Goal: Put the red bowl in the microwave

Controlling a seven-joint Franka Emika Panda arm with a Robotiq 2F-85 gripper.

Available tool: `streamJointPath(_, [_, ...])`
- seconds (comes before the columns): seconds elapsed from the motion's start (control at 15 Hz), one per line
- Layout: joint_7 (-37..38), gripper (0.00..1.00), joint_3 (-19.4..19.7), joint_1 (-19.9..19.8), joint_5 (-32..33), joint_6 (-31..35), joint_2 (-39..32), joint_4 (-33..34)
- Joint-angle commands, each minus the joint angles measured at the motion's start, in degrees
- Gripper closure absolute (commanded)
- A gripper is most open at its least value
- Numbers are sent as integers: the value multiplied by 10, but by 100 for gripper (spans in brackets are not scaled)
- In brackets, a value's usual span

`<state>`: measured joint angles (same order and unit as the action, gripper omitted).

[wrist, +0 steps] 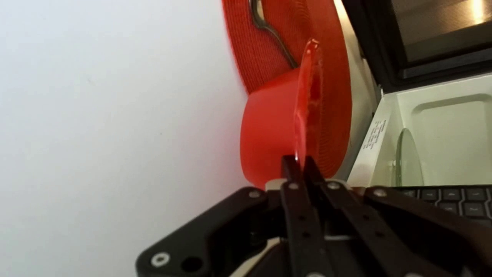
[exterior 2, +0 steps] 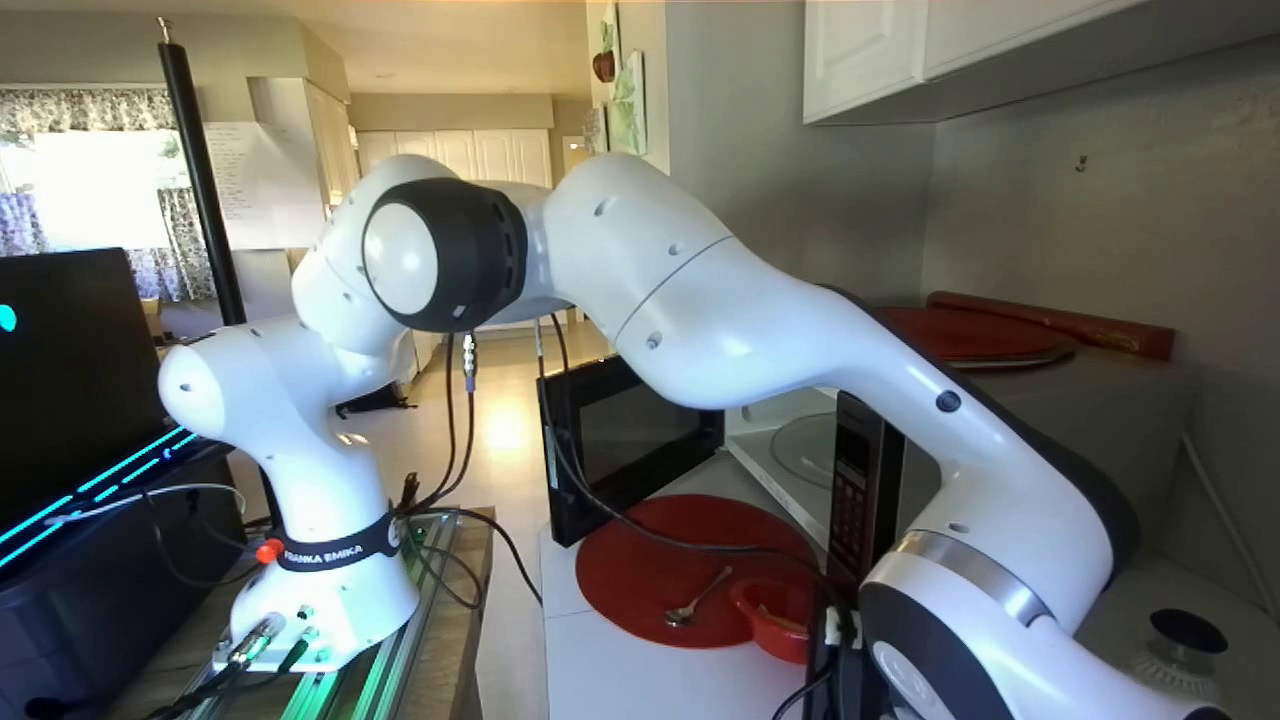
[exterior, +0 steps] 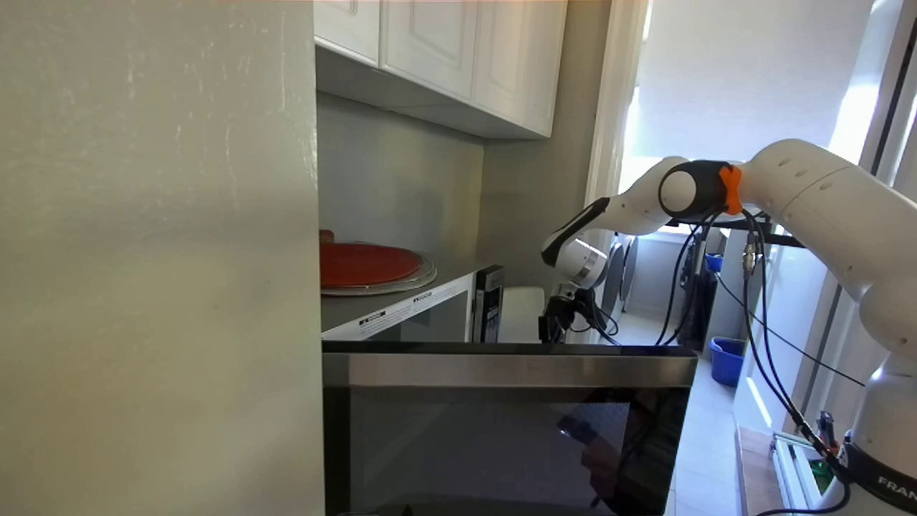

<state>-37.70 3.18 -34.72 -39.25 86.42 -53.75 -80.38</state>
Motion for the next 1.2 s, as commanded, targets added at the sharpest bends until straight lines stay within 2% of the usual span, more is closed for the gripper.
streamJointPath(0.0, [-14, 99, -10, -15, -9, -59, 35, -30])
streamJointPath(0.33, [-30, 99, -7, -7, -16, -123, 78, -53])
streamJointPath(0.67, [-61, 99, -2, 25, -30, -111, 160, -145])
streamJointPath(0.93, [-58, 99, 10, 52, -88, -109, 216, -222])
streamJointPath(1.13, [-55, 99, 34, 79, -148, -57, 264, -300])
